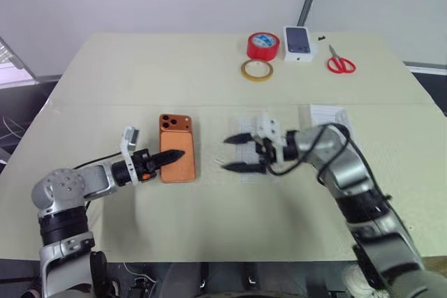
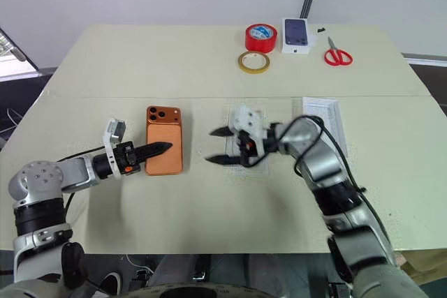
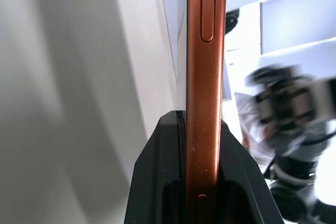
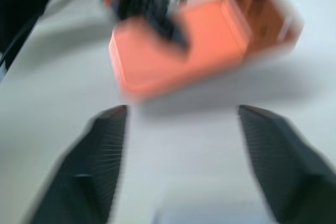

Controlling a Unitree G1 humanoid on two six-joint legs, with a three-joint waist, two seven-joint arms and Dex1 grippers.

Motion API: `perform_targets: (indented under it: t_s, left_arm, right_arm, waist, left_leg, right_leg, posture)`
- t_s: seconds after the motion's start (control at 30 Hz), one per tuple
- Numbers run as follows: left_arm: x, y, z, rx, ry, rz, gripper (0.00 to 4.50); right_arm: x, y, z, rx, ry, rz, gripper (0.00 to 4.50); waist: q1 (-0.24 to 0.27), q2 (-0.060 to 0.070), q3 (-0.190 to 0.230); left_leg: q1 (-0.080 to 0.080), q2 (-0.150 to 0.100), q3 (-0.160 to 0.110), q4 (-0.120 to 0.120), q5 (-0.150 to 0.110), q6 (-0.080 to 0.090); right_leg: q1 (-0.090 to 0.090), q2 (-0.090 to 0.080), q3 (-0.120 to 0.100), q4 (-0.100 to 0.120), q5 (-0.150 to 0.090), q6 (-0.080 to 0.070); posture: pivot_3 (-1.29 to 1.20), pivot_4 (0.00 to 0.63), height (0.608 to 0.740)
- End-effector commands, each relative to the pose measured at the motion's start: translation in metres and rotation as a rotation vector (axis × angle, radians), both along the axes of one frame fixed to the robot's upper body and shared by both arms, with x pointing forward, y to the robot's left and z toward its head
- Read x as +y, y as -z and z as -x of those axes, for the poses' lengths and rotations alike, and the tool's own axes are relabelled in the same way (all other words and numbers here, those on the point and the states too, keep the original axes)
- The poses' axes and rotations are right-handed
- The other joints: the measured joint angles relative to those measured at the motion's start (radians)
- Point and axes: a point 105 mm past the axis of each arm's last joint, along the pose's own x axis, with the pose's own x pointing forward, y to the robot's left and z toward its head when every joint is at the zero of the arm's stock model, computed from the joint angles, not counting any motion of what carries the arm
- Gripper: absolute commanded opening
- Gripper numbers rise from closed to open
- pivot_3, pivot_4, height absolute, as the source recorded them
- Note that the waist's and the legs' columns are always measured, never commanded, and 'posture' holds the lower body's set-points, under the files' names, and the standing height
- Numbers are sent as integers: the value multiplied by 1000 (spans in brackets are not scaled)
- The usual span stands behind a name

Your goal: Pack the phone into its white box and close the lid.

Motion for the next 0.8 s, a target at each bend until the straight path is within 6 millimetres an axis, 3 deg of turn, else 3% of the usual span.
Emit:
perform_targets:
  t_s: [0.03,0.2,0.3,0.37,0.5,0.8]
  left_arm:
    - [-10,-17,-1,-82,17,41,0]
    - [-17,-15,-3,-79,25,32,0]
    - [-17,-16,-8,-92,12,26,0]
    - [-17,-17,-9,-96,14,28,0]
    - [-15,-20,-10,-101,17,29,0]
    - [-16,-17,-7,-95,28,22,0]
  right_arm:
    - [-14,-9,16,-118,-57,38,3372]
    - [-25,4,21,-200,-46,102,3372]
    - [-27,10,16,-217,-13,118,2469]
    - [-28,13,13,-238,-3,135,1529]
    - [-27,11,11,-253,8,116,1529]
    - [-34,28,6,-248,20,183,1529]
  waist:
    - [-2,0,0]
    - [-9,0,0]
    - [-1,-1,0]
    - [1,-1,0]
    - [1,-1,0]
    - [0,-1,0]
  left_leg:
    - [0,0,0,0,0,0]
    - [2,1,0,-1,1,-1]
    - [2,1,0,-1,1,-2]
    - [1,1,0,0,3,-5]
    - [1,1,0,-1,3,-6]
    - [1,1,0,-1,3,-6]
  right_leg:
    - [0,0,0,0,0,0]
    - [0,1,0,1,0,0]
    - [0,1,0,1,0,0]
    - [0,1,0,1,0,0]
    - [0,1,0,1,0,0]
    - [0,1,0,1,0,0]
  posture:
    - [0,150,740]
    - [0,150,740]
    - [0,150,740]
    - [0,150,740]
    - [0,150,740]
    - [0,150,740]
